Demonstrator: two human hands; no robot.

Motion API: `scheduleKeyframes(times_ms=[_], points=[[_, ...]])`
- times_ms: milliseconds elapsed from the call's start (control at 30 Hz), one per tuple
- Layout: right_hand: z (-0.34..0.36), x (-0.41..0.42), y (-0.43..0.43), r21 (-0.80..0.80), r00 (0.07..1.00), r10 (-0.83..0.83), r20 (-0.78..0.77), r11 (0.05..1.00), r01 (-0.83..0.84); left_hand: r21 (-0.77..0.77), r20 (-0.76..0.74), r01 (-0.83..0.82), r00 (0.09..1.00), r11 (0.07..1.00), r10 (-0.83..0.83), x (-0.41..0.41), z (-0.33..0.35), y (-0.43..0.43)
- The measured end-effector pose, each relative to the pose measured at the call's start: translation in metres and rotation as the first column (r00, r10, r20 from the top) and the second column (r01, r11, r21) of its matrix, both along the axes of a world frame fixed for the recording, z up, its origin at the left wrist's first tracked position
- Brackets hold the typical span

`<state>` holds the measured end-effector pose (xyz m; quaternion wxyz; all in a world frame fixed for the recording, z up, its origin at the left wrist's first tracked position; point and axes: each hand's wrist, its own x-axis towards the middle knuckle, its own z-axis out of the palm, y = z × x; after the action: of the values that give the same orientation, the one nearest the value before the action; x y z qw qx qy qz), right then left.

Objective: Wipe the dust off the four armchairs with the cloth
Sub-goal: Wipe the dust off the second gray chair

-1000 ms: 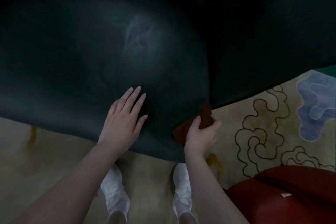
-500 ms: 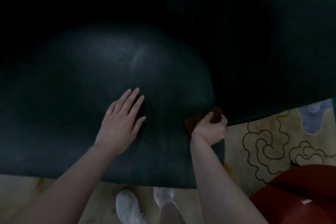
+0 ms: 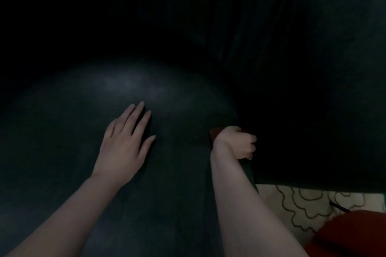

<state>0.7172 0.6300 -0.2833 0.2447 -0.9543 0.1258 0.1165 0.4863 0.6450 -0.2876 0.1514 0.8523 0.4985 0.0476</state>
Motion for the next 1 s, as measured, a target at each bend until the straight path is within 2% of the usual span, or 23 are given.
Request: scheduleKeyframes(times_ms=[167, 367, 533, 733, 800, 867, 933, 1000], points=[[-0.002, 0.010, 0.029, -0.014, 1.000, 0.030, 0.000, 0.999, -0.030, 0.011, -0.017, -0.007, 1.000, 1.000, 0.007, -0.010, -0.004, 0.022], [0.000, 0.017, 0.065, 0.022, 0.978, 0.204, 0.037, 0.979, -0.205, -0.007, -0.024, 0.010, 1.000, 1.000, -0.010, -0.012, -0.004, 0.025], [-0.005, 0.023, 0.102, 0.009, 0.911, 0.410, 0.040, 0.912, -0.411, -0.002, -0.034, 0.017, 0.999, 1.000, -0.017, -0.012, -0.004, 0.025], [-0.011, 0.025, 0.125, 0.025, 0.842, 0.537, 0.046, 0.842, -0.539, -0.001, -0.050, 0.018, 0.999, 1.000, -0.018, -0.012, -0.003, 0.026], [-0.009, 0.020, 0.133, 0.044, 0.777, 0.627, 0.053, 0.776, -0.629, -0.005, -0.046, 0.019, 0.999, 1.000, -0.020, -0.012, -0.004, 0.027], [-0.002, 0.008, 0.140, 0.059, 0.661, 0.746, 0.082, 0.658, -0.751, -0.008, -0.043, 0.018, 0.999, 1.000, -0.018, -0.012, -0.004, 0.027], [0.003, -0.007, 0.140, 0.057, 0.488, 0.858, 0.162, 0.486, -0.872, -0.011, -0.036, 0.021, 0.999, 1.000, -0.021, -0.013, -0.004, 0.027], [0.005, -0.026, 0.132, 0.088, 0.288, 0.924, 0.253, 0.274, -0.958, -0.012, -0.024, 0.023, 0.999, 1.000, -0.024, -0.014, -0.002, 0.026]])
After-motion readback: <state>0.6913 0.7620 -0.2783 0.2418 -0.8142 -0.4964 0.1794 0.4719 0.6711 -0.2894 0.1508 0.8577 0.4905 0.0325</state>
